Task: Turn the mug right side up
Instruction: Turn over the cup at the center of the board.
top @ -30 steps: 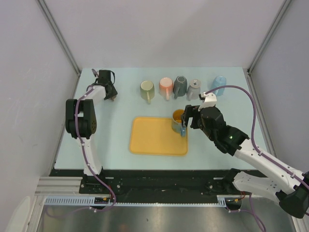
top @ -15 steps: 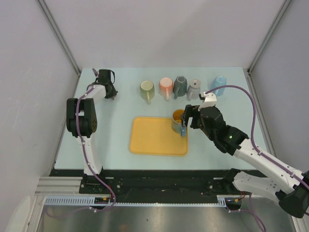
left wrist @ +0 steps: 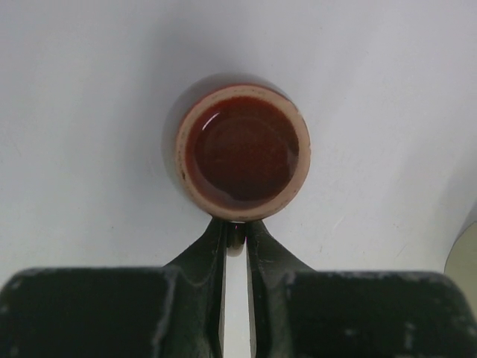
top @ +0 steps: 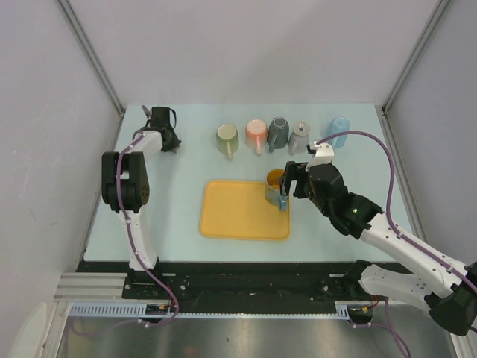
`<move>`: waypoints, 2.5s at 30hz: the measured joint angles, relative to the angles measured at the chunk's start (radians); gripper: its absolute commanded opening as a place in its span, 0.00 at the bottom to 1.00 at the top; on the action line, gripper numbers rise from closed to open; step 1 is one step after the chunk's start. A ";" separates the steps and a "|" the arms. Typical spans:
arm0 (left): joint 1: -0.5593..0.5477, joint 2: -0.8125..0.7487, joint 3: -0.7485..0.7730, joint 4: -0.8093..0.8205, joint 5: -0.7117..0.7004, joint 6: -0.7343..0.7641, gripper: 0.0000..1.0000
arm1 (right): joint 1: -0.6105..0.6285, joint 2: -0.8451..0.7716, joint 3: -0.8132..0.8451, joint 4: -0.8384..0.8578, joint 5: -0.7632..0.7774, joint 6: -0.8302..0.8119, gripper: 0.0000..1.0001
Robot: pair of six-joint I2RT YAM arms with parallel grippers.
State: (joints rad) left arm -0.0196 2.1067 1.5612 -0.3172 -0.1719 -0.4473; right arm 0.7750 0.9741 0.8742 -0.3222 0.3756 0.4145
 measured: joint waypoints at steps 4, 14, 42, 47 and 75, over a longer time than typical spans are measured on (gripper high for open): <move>0.003 -0.055 -0.054 0.005 0.044 -0.016 0.00 | 0.000 0.000 0.000 0.003 -0.001 0.003 0.85; 0.003 -0.486 -0.362 0.070 0.168 -0.087 0.00 | 0.006 0.000 0.000 0.027 -0.030 0.012 0.85; -0.326 -1.315 -1.026 0.910 0.598 -0.772 0.00 | -0.012 0.114 -0.033 0.624 -0.782 0.498 0.81; -0.409 -1.341 -1.035 0.931 0.561 -0.785 0.00 | 0.003 0.164 -0.034 0.800 -0.816 0.570 0.77; -0.552 -1.348 -1.058 0.941 0.484 -0.783 0.00 | 0.018 0.256 0.041 0.830 -0.849 0.533 0.41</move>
State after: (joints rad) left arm -0.5716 0.7589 0.5030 0.6235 0.3126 -1.2301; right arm 0.7933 1.2304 0.9150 0.5076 -0.4736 0.9478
